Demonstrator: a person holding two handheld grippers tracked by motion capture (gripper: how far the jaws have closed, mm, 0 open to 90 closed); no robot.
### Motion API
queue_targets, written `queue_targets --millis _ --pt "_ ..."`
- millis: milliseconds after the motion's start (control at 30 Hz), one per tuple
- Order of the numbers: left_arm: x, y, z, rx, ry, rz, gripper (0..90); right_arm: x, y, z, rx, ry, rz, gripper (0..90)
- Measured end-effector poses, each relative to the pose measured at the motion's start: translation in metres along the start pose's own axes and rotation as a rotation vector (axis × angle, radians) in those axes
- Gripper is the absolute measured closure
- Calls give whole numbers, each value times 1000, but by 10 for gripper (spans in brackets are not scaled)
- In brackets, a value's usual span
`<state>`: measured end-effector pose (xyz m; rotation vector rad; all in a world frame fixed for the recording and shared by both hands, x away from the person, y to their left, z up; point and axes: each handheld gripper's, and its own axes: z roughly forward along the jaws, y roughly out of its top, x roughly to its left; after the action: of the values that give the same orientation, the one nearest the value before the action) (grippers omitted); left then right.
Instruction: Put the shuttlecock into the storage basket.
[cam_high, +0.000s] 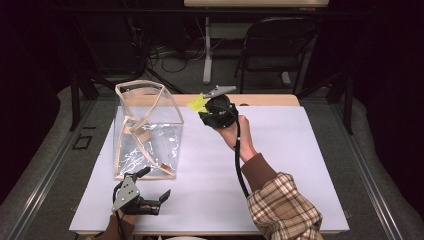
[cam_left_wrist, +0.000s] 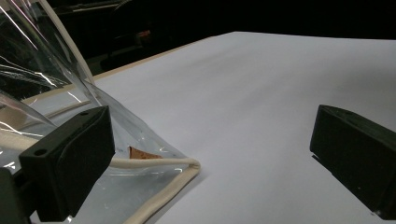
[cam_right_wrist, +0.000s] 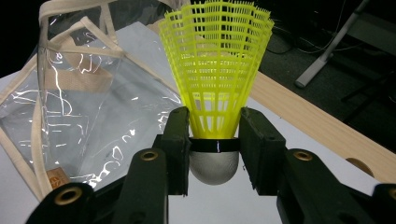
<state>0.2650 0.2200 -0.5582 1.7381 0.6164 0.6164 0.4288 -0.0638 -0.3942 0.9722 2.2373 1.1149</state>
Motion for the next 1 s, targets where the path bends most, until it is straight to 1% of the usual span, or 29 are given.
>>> queue_targets --millis 300,467,633,700,1000 --pt "0 0 0 0 0 -1 0 4 6 5 -1 13 -12 645" --pt "0 0 0 0 -1 3 0 6 11 4 -14 20 -7 644" --pt "0 0 0 0 -3 2 0 8 17 6 -16 20 -17 645" --pt "0 0 0 0 -3 3 0 8 19 6 -22 22 -11 645" --pt "-1 0 0 -2 -6 3 0 12 28 8 -28 23 -28 644"
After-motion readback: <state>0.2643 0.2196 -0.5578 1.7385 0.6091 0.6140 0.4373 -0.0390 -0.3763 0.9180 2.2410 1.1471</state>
